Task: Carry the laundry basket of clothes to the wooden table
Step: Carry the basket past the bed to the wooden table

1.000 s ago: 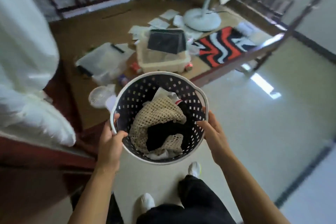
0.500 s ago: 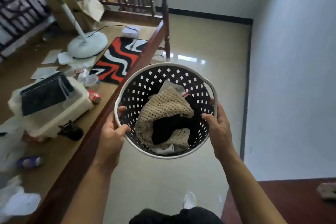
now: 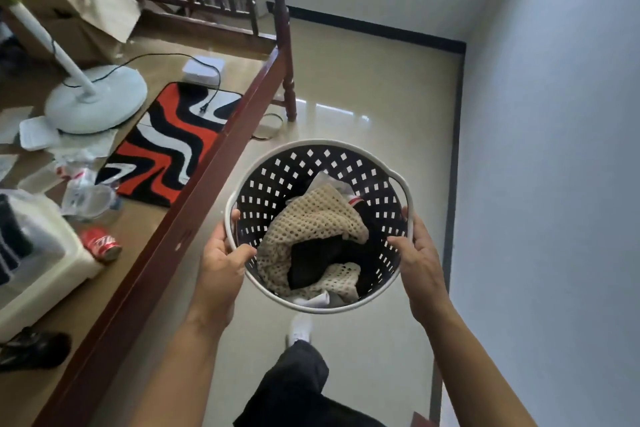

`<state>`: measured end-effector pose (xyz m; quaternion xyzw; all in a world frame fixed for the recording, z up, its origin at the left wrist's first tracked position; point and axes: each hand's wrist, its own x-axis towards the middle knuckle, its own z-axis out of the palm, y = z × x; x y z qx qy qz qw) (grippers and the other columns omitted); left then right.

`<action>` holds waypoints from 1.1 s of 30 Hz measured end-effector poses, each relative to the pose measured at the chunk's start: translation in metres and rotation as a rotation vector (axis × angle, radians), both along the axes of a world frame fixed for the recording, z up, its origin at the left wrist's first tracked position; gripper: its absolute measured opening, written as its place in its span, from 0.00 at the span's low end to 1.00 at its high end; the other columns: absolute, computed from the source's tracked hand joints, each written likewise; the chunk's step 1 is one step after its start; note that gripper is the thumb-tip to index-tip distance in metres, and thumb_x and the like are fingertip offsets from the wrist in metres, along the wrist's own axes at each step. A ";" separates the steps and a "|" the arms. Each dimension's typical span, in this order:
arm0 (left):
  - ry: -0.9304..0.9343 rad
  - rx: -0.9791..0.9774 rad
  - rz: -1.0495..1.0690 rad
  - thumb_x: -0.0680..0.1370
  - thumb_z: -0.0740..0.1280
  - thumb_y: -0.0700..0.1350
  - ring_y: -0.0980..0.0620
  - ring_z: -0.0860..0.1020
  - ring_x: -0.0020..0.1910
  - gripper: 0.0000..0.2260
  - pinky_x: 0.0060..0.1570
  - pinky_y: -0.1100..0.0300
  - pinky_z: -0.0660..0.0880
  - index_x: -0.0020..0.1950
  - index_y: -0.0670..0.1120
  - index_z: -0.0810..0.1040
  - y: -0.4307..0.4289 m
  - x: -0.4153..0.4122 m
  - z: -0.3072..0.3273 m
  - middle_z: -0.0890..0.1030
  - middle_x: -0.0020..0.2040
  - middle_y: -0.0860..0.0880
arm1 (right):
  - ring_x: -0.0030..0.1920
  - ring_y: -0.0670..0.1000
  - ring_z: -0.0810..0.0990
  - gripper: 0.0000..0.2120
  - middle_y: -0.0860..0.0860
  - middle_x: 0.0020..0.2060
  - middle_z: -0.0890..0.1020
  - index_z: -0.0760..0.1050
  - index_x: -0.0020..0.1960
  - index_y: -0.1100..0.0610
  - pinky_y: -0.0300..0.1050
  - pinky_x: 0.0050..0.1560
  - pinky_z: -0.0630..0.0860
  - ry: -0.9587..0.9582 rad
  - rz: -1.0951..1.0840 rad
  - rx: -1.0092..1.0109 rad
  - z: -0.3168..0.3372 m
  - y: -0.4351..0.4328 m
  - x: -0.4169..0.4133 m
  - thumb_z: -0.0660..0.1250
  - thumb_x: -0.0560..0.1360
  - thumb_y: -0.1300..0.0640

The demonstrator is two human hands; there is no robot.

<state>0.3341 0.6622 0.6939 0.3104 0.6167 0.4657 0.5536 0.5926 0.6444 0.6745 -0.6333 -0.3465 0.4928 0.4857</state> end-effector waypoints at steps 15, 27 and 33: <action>0.178 0.012 -0.372 0.74 0.60 0.28 0.48 0.80 0.46 0.19 0.51 0.48 0.78 0.62 0.44 0.74 0.369 0.209 0.005 0.83 0.48 0.43 | 0.62 0.54 0.84 0.19 0.50 0.59 0.85 0.76 0.69 0.46 0.59 0.63 0.81 0.052 -0.377 0.023 0.001 0.277 0.190 0.66 0.80 0.59; 0.023 -0.023 -0.139 0.74 0.60 0.26 0.52 0.80 0.48 0.27 0.48 0.54 0.77 0.65 0.51 0.74 0.587 0.308 0.027 0.85 0.48 0.54 | 0.51 0.44 0.86 0.19 0.41 0.46 0.87 0.78 0.60 0.42 0.42 0.47 0.84 0.025 -0.081 -0.009 0.034 0.573 0.315 0.63 0.80 0.65; -0.040 -0.016 0.006 0.74 0.59 0.26 0.49 0.79 0.51 0.29 0.55 0.48 0.76 0.71 0.48 0.71 0.715 0.314 0.005 0.85 0.49 0.51 | 0.54 0.50 0.86 0.20 0.49 0.52 0.87 0.77 0.67 0.51 0.46 0.51 0.85 -0.021 0.042 -0.022 0.022 0.738 0.325 0.63 0.79 0.67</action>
